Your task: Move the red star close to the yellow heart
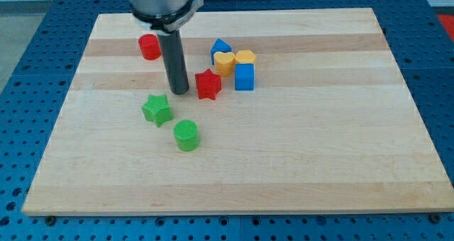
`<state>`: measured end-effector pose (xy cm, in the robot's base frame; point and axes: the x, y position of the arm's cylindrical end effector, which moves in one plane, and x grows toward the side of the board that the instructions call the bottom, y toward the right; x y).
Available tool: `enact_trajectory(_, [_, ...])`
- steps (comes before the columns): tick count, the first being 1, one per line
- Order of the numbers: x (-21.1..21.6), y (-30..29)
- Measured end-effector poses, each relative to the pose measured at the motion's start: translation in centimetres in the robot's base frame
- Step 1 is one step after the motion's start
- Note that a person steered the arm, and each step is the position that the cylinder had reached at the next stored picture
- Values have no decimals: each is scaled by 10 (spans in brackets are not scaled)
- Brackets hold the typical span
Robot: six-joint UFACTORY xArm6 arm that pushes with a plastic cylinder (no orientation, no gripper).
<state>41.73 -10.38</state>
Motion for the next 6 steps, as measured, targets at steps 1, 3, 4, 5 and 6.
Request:
enact_trajectory(1, [22, 5])
enact_trajectory(3, [13, 53])
enact_trajectory(4, [12, 54])
enact_trajectory(5, [27, 54])
enact_trajectory(6, [38, 35])
